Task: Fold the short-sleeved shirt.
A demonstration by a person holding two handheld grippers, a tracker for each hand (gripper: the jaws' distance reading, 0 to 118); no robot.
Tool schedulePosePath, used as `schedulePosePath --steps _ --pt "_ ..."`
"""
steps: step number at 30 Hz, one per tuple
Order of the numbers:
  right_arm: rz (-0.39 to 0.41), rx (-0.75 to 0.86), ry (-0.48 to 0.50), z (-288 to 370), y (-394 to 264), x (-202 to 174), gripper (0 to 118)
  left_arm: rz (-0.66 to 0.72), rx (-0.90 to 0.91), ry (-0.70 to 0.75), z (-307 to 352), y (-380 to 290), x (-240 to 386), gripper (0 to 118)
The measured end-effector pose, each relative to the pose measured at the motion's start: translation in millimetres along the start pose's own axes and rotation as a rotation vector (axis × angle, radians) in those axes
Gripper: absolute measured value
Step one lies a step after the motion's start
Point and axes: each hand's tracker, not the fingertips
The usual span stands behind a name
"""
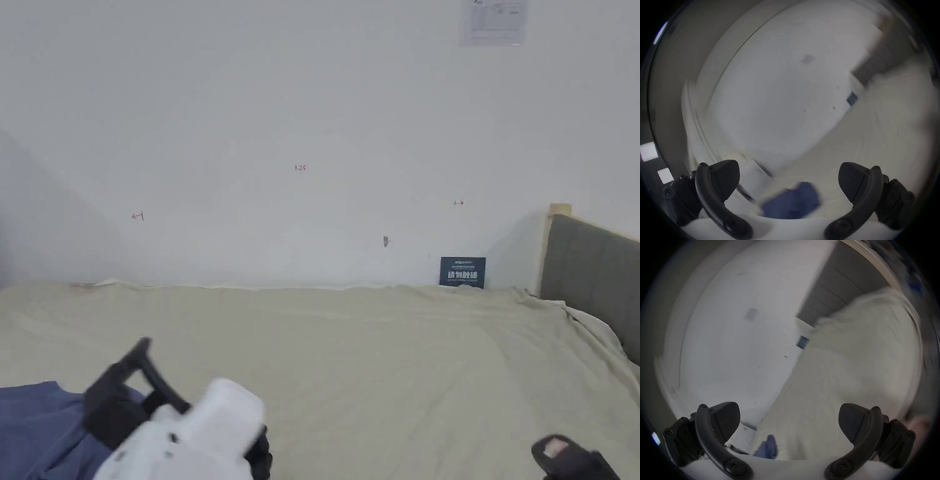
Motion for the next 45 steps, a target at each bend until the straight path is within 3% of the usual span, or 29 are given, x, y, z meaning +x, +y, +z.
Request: schedulePosePath --steps 2,4,6,7,8,12,17,25,33,37,45 --pt "0.319 0.036 0.029 1 7 -26 118 0.401 -0.052 -0.052 -3 -7 -32 118" --pt "0.684 0.149 0.014 8 -2 -50 118 0.673 0.015 -0.096 2 -22 -53 118" --pt "0.964 0.292 -0.1 13 -24 -63 118 0.689 0.054 -0.022 8 -30 -49 118" --pt "1.032 0.34 -0.186 14 -33 -69 118 0.649 0.027 -0.006 9 -31 -45 118" --pt "1.03 0.366 -0.22 16 -39 -71 118 0.623 0.001 0.011 10 -31 -41 118" --pt "0.838 0.279 0.01 22 -40 -62 118 0.513 -0.036 -0.043 8 -32 -26 118" --pt "0.905 0.212 -0.046 13 -41 -61 118 0.5 -0.006 -0.001 13 -32 -23 118" --pt "0.859 0.214 -0.083 11 -34 -59 118 0.563 -0.11 -0.02 5 -36 -24 118" --pt "0.851 0.199 -0.025 9 -32 -52 118 0.527 -0.138 -0.004 6 -32 -21 118" --pt "0.909 0.194 -0.026 12 -40 -57 118 0.509 -0.089 -0.013 12 -27 -21 118" --pt "0.926 0.189 -0.034 12 -41 -61 118 0.521 -0.081 -0.068 13 -25 -16 118"
